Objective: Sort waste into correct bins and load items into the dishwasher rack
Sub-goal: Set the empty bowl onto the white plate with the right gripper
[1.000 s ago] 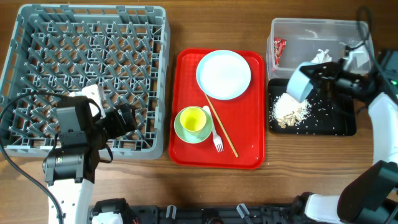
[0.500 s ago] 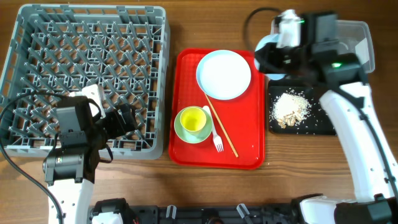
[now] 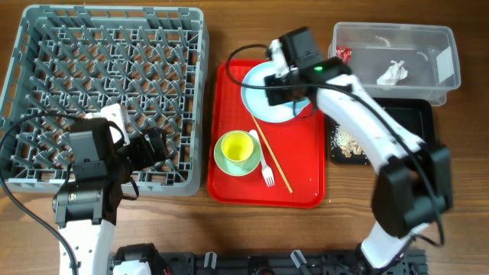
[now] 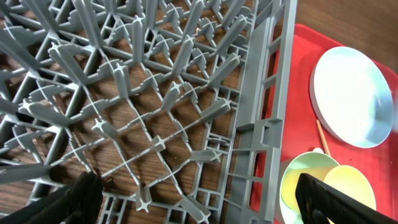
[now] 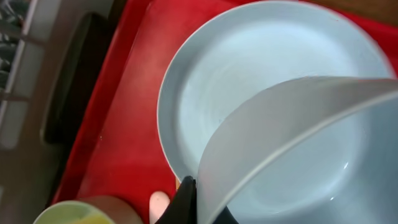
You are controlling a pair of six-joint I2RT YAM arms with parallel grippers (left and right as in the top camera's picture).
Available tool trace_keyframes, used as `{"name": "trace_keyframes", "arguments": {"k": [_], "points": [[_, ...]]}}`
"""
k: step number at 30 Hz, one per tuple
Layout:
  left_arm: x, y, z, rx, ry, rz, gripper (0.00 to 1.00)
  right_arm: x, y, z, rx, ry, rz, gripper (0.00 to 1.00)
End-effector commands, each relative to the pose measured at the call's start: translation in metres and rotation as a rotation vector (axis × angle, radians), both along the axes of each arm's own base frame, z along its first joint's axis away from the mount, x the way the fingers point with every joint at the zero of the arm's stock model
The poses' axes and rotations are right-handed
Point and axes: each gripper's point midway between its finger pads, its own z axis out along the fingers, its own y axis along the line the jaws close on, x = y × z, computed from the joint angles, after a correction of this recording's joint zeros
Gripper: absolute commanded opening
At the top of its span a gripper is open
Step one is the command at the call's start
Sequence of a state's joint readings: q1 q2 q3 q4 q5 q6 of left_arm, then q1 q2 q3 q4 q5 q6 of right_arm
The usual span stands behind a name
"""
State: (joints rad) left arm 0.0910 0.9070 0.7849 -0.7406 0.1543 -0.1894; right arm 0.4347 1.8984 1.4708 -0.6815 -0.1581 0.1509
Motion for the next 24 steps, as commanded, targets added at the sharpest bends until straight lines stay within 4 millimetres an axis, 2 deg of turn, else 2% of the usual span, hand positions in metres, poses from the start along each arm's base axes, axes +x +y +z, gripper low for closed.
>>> {"name": "trace_keyframes", "arguments": {"k": [1,4,11,13,17,20,22,24], "points": [[0.003,-0.003,0.008,-0.011,-0.018,-0.008,1.00,0.003,0.013,-0.024,0.003,0.027,0.042,0.11],[0.003,-0.003,0.008,-0.011,-0.018,-0.008,1.00,0.003,0.013,-0.036,-0.005,0.047,0.042,0.12],[0.003,-0.003,0.008,-0.011,-0.018,-0.008,1.00,-0.002,0.011,-0.031,-0.009,0.061,0.038,0.22],[0.003,-0.003,0.008,-0.011,-0.018,-0.008,1.00,-0.005,0.009,-0.022,-0.008,0.061,0.036,0.26],[0.003,-0.003,0.008,-0.011,-0.018,-0.008,1.00,-0.016,0.006,0.024,0.015,0.038,0.042,0.33],[0.003,-0.003,0.008,-0.011,-0.018,-0.008,1.00,-0.036,0.017,0.055,0.102,0.052,0.089,0.36],[0.003,-0.003,0.008,-0.011,-0.018,-0.008,1.00,-0.050,0.024,0.062,0.137,0.082,0.120,0.36],[0.003,-0.003,0.008,-0.011,-0.019,-0.008,1.00,-0.064,0.029,0.060,0.139,0.127,0.138,0.37]]}}
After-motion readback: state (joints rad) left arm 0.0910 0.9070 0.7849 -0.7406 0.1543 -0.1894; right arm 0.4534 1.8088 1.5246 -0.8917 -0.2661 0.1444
